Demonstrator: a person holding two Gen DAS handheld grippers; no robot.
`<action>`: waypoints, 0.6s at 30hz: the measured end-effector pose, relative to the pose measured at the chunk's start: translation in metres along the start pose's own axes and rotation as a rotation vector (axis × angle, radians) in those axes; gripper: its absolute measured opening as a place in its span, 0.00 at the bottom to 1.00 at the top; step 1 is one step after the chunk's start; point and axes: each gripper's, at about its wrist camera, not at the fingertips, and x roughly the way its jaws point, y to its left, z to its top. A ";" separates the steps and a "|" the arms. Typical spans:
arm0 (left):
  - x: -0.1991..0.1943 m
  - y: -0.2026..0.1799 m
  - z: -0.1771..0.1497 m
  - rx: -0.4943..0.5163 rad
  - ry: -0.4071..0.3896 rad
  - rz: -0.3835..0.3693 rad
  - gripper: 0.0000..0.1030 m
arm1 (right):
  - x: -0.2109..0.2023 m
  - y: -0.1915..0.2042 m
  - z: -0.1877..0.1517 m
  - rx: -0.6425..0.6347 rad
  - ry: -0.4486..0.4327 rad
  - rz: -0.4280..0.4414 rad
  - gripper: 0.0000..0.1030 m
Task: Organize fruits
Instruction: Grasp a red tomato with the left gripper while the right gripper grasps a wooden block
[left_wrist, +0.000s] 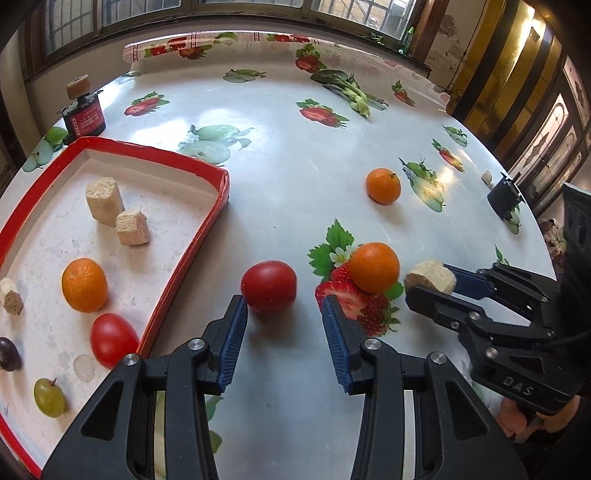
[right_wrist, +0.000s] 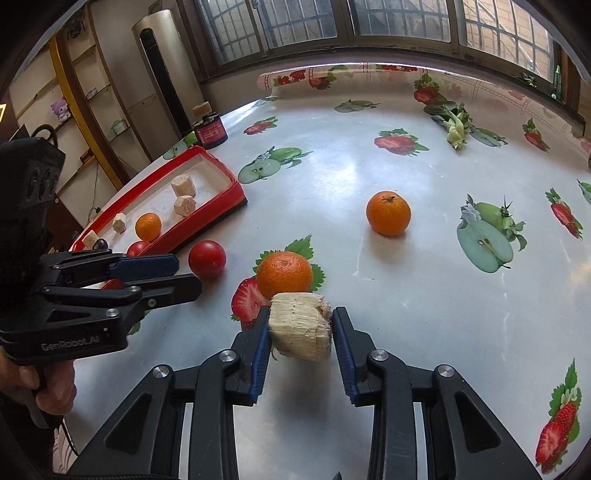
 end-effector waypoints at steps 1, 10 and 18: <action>0.004 0.000 0.002 -0.003 0.000 0.007 0.38 | -0.002 -0.002 0.000 0.003 -0.003 0.000 0.32; 0.010 0.003 0.006 -0.002 -0.017 -0.003 0.28 | -0.011 -0.005 -0.001 0.014 -0.022 -0.010 0.32; -0.016 -0.003 -0.003 0.014 -0.062 -0.001 0.28 | -0.024 0.003 0.001 0.004 -0.047 -0.016 0.32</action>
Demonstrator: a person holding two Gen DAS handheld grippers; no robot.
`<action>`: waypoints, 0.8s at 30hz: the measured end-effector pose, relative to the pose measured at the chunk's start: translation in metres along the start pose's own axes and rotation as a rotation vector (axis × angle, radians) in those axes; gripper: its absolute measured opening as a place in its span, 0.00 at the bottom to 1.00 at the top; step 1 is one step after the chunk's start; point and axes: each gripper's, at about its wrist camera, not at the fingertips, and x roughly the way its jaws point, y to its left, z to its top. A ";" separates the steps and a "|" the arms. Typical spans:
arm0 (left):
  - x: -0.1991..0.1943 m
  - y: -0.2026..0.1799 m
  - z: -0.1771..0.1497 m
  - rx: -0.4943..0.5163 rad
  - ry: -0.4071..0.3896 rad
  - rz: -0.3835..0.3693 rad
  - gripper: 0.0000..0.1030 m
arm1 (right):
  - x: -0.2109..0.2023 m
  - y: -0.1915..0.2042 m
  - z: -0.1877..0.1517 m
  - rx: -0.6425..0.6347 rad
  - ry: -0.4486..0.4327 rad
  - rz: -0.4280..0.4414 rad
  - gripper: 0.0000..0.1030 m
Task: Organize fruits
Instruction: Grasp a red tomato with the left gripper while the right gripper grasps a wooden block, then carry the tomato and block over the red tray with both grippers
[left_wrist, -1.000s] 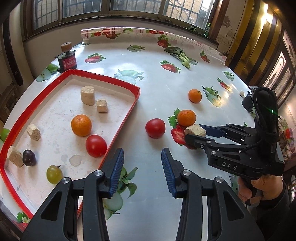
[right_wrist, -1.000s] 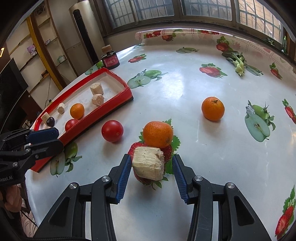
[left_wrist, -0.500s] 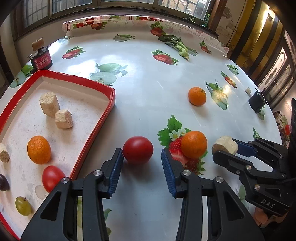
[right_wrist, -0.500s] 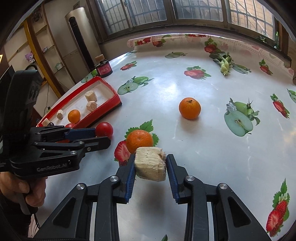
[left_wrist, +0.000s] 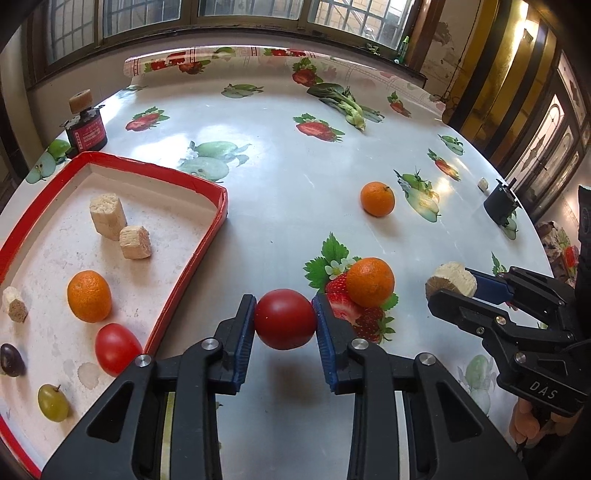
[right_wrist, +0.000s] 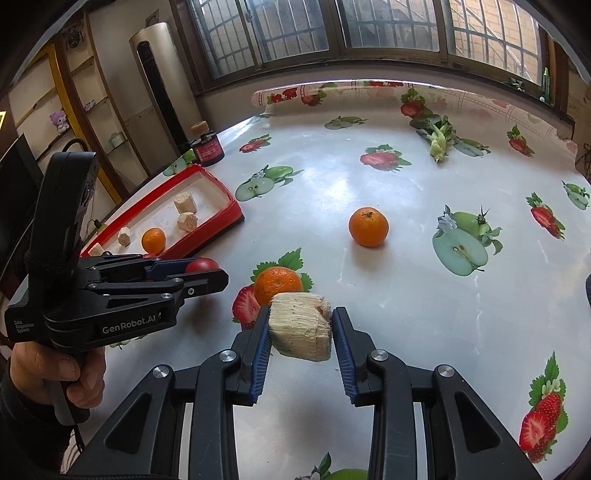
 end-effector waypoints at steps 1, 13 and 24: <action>-0.004 0.001 -0.001 -0.002 -0.006 0.001 0.28 | -0.001 0.002 0.001 -0.003 -0.002 0.001 0.32; -0.042 0.019 -0.018 -0.039 -0.051 0.015 0.28 | -0.004 0.030 0.004 -0.047 -0.009 0.032 0.32; -0.067 0.045 -0.028 -0.080 -0.086 0.052 0.28 | -0.002 0.060 0.011 -0.093 -0.011 0.058 0.32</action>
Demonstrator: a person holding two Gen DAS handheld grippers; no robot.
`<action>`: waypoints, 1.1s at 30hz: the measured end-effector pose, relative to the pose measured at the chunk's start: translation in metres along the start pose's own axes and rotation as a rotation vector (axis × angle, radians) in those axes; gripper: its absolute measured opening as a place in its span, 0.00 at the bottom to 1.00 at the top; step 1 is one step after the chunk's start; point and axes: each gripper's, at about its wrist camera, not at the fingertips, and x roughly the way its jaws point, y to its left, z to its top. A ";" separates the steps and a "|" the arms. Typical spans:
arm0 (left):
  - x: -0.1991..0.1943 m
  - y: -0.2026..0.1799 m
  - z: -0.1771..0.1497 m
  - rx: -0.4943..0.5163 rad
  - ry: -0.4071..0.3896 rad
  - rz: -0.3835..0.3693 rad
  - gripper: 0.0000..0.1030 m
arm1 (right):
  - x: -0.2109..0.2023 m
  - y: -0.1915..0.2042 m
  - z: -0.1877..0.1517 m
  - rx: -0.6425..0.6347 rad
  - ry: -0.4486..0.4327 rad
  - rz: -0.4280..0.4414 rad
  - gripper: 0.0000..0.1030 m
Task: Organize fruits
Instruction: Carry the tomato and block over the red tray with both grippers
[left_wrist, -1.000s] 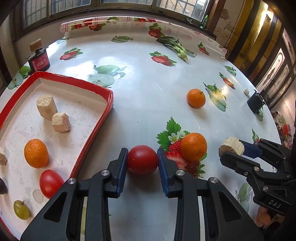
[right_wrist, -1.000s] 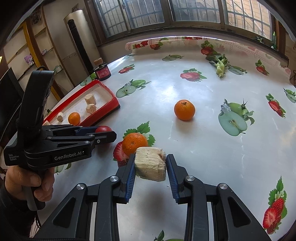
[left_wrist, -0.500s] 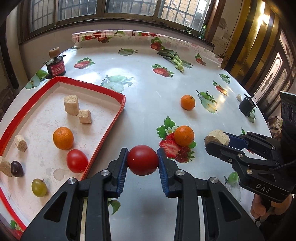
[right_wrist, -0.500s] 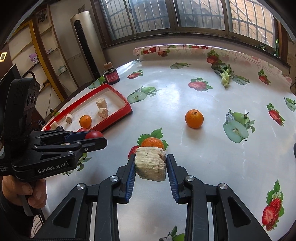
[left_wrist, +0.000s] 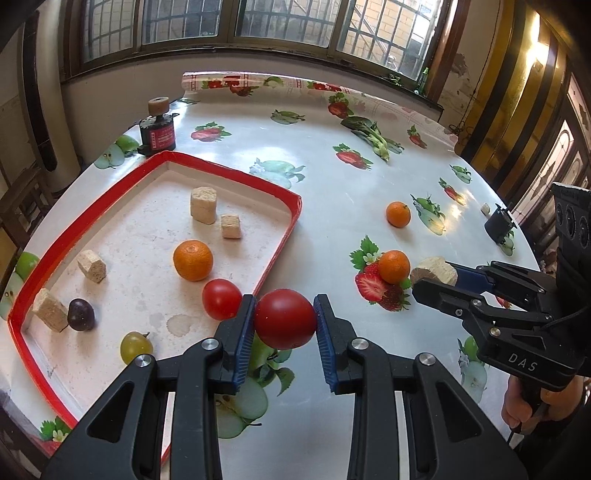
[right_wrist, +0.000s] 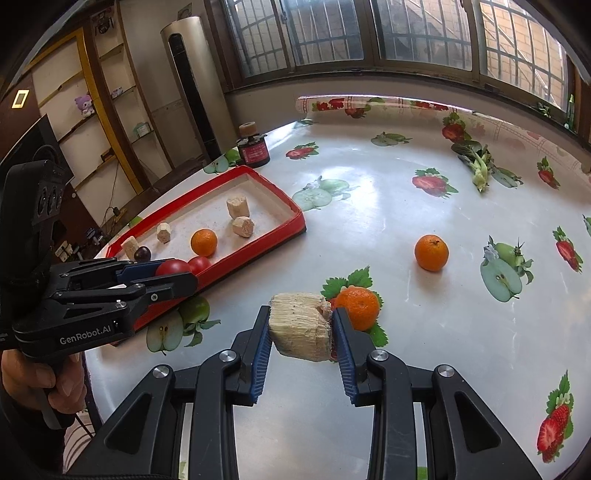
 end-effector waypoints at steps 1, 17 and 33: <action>-0.001 0.003 0.000 -0.005 -0.002 0.003 0.28 | 0.000 0.003 0.001 -0.006 0.000 0.002 0.32; -0.018 0.036 -0.005 -0.058 -0.024 0.035 0.28 | 0.013 0.038 0.015 -0.066 0.010 0.037 0.32; -0.041 0.102 -0.016 -0.160 -0.047 0.115 0.28 | 0.043 0.070 0.040 -0.115 0.030 0.084 0.32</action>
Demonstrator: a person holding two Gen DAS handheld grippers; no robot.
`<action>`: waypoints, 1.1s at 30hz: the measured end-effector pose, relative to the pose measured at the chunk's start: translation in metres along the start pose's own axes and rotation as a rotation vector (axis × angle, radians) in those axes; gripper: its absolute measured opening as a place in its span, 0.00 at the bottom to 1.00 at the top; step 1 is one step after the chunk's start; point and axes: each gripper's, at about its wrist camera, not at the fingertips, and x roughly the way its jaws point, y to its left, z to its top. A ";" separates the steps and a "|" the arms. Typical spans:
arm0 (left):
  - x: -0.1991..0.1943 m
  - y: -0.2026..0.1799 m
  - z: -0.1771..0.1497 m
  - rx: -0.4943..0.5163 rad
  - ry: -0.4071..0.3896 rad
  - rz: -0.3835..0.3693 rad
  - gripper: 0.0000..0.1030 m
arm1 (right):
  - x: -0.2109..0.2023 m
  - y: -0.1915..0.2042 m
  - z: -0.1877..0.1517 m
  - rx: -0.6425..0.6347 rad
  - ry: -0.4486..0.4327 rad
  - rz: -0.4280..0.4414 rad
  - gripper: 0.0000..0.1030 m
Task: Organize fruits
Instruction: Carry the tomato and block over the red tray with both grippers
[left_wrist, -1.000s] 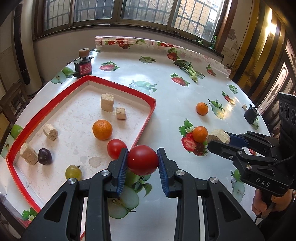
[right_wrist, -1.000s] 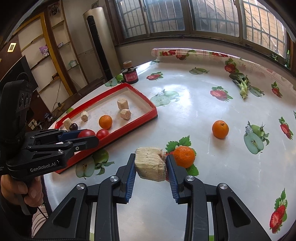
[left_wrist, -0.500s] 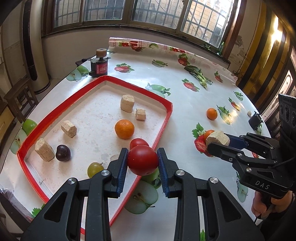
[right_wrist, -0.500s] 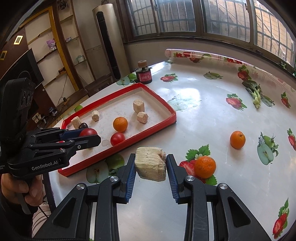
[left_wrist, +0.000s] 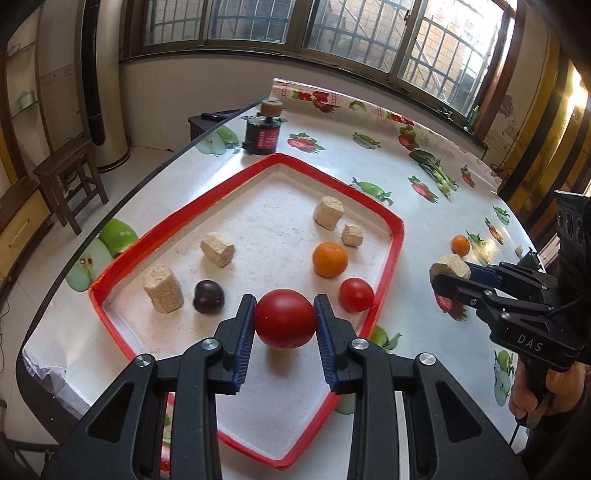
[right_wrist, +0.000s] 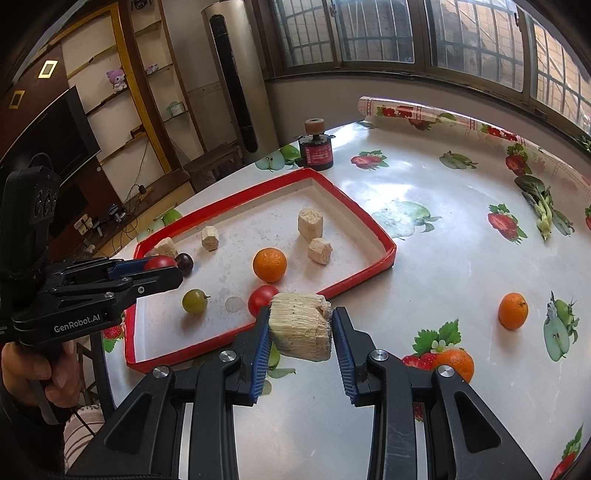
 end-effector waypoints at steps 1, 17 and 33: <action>-0.001 0.006 -0.001 -0.007 0.000 0.009 0.28 | 0.002 0.001 0.003 -0.001 0.000 0.002 0.32; 0.003 0.045 -0.010 -0.083 0.017 0.030 0.28 | 0.045 -0.011 0.026 0.018 0.033 -0.006 0.32; 0.027 0.036 -0.012 -0.087 0.058 0.008 0.28 | 0.086 -0.032 0.048 0.055 0.062 -0.050 0.32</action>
